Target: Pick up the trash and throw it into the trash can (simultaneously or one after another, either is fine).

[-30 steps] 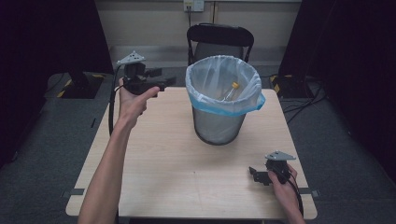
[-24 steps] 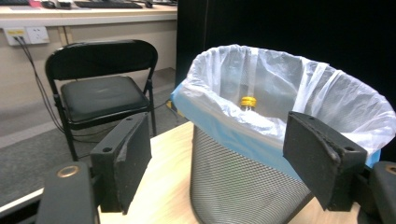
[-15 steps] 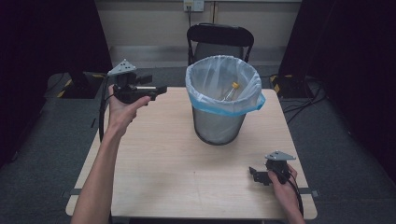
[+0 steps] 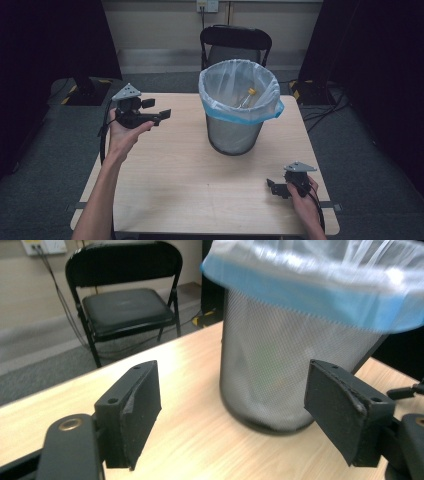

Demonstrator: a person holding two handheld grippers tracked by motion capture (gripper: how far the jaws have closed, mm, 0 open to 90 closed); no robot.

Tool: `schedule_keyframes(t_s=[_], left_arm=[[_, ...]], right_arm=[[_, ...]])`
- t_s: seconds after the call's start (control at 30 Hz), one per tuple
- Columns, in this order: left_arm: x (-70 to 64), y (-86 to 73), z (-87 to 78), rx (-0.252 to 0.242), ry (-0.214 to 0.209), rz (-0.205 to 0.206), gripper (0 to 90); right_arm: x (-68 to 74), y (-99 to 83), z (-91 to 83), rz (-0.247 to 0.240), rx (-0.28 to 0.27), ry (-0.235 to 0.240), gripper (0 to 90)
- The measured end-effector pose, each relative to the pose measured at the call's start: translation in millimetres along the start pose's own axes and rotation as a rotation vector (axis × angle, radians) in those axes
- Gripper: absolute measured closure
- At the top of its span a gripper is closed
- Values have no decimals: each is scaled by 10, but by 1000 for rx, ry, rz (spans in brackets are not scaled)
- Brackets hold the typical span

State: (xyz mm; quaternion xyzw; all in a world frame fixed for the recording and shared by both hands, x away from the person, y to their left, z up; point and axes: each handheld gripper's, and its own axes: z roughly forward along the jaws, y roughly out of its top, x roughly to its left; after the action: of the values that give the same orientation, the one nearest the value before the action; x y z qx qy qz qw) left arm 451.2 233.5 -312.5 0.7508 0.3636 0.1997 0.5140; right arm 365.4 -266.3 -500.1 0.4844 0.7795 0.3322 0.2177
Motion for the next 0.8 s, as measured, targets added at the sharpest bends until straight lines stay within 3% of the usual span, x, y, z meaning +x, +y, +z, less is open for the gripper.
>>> schedule_keyframes(t_s=[0.17,0.23,0.3,0.5,0.6,0.7,0.8], left_arm=[[40,-172,-30,1,12,-19,212],[69,-244,-50,-3,-2,-33,207],[80,-317,-61,0,22,-32,202],[124,-573,-133,21,35,-47,187],[148,-705,-188,28,18,-67,184],[168,-787,-240,49,32,-56,175],[176,-861,-282,57,64,-77,176]], right_arm=[[0,0,0,0,0,0,101],[0,0,0,0,0,0,101],[0,0,0,0,0,0,101],[0,0,0,0,0,0,101],[0,0,0,0,0,0,101],[0,0,0,-1,0,0,101],[0,0,0,0,0,0,101]])
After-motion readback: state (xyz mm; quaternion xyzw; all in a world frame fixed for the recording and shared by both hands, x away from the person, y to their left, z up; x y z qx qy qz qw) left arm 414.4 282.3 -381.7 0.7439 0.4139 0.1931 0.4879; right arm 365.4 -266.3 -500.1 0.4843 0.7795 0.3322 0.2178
